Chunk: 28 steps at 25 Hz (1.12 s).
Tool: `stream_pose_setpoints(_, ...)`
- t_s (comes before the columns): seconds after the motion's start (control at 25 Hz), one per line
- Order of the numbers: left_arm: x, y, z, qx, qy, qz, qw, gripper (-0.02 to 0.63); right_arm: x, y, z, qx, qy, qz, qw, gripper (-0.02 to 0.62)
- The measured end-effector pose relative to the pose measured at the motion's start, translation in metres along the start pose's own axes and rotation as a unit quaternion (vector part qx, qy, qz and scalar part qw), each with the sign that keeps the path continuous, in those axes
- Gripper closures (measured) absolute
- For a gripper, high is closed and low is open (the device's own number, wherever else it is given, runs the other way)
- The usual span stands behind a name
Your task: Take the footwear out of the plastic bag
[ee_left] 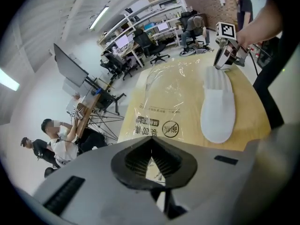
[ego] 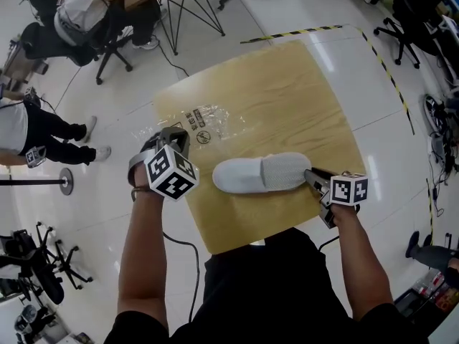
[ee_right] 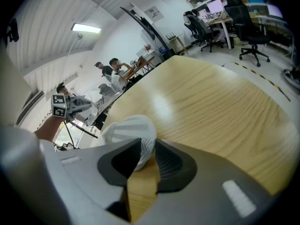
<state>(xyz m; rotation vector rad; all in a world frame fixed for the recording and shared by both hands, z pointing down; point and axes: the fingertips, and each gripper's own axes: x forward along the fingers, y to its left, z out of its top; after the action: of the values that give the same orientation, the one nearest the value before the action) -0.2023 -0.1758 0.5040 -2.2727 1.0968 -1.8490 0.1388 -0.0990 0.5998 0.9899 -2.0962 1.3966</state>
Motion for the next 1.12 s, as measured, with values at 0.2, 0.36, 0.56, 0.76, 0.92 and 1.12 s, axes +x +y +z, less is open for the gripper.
stream_pose_setpoints(0.2,0.026,-0.032,0.068,0.038,-0.029,-0.036,0.9982,0.600,-0.004,0.001,-0.004,0.004,-0.006,0.000,1.000,0.499)
stream_pose_setpoints(0.36,0.053,-0.055,0.106,0.057,-0.039,-0.070,0.9951,0.599,-0.004,0.002,-0.008,0.015,-0.011,0.001,1.000,0.499)
stream_pose_setpoints(0.56,0.081,-0.083,0.134,0.087,-0.040,-0.104,0.9899,0.599,-0.004,0.006,-0.012,0.021,-0.012,0.002,1.000,0.499)
stream_pose_setpoints(0.76,0.104,-0.097,0.141,0.101,-0.033,-0.122,0.9869,0.598,-0.004,0.008,-0.012,0.027,-0.017,-0.002,0.999,0.499)
stream_pose_setpoints(0.92,0.115,-0.097,0.140,0.085,-0.038,-0.122,0.9881,0.587,-0.006,0.009,-0.011,0.027,-0.024,-0.011,0.999,0.494)
stream_pose_setpoints(1.12,0.095,-0.084,0.141,0.027,-0.086,-0.112,0.9897,0.505,-0.022,0.016,-0.009,0.017,-0.059,-0.030,0.998,0.369)
